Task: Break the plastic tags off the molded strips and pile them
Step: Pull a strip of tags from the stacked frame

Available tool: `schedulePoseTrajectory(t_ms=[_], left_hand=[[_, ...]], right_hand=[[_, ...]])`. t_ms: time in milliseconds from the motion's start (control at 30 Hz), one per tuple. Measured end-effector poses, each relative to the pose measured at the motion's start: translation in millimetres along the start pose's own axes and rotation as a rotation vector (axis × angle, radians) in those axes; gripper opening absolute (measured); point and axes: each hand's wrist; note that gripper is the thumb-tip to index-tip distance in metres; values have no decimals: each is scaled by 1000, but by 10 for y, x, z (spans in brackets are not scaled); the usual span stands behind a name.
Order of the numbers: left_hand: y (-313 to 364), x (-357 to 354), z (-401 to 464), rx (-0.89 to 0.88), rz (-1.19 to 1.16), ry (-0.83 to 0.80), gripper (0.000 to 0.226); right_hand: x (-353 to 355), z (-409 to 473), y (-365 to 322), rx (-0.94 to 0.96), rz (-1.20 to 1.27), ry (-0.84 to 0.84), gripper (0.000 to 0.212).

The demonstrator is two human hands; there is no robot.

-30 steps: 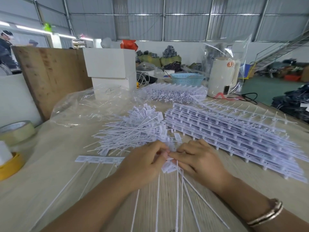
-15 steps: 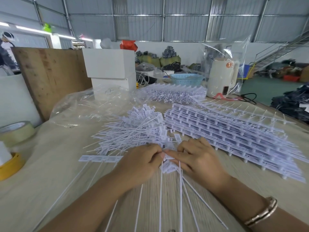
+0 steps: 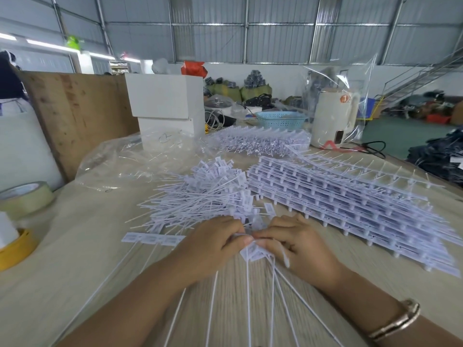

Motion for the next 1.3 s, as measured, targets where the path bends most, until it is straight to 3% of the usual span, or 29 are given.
schedulePoseTrajectory(t_ms=[167, 333, 433, 533, 667, 733, 867, 1033, 1133, 1300], left_hand=[[29, -2, -15, -53, 73, 3, 19], [62, 29, 4, -68, -18, 26, 29], [44, 58, -31, -131, 44, 14, 28], [-8, 95, -46, -90, 66, 40, 28], [-17, 123, -52, -42, 69, 51, 24], [0, 123, -58, -46, 60, 41, 24], [9, 108, -56, -25, 82, 44, 15], [-32, 9, -52, 41, 45, 10, 34], [-2, -28, -45, 70, 56, 42, 24], [105, -27, -34, 50, 66, 110, 25]], right_hand=[[-8, -2, 43, -119, 209, 16, 19], [-8, 24, 36, -139, 420, 73, 16], [84, 4, 98, -352, 575, 228, 23], [180, -84, 194, -355, 403, 184, 21], [68, -63, 154, -88, 118, -117, 28], [27, -47, 141, -11, 39, -176, 35], [36, -105, 171, -18, 63, -195, 43], [11, -134, 214, -94, 183, -257, 53], [22, -122, 203, -147, 220, -301, 53], [86, -66, 88, -86, 62, -166, 48]])
Point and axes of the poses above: each hand's wrist, its own z-axis towards the middle knuckle, its own x-axis out of the back of the hand, y = z × x, and after that the axes turned 8 degrees about x, right-handed
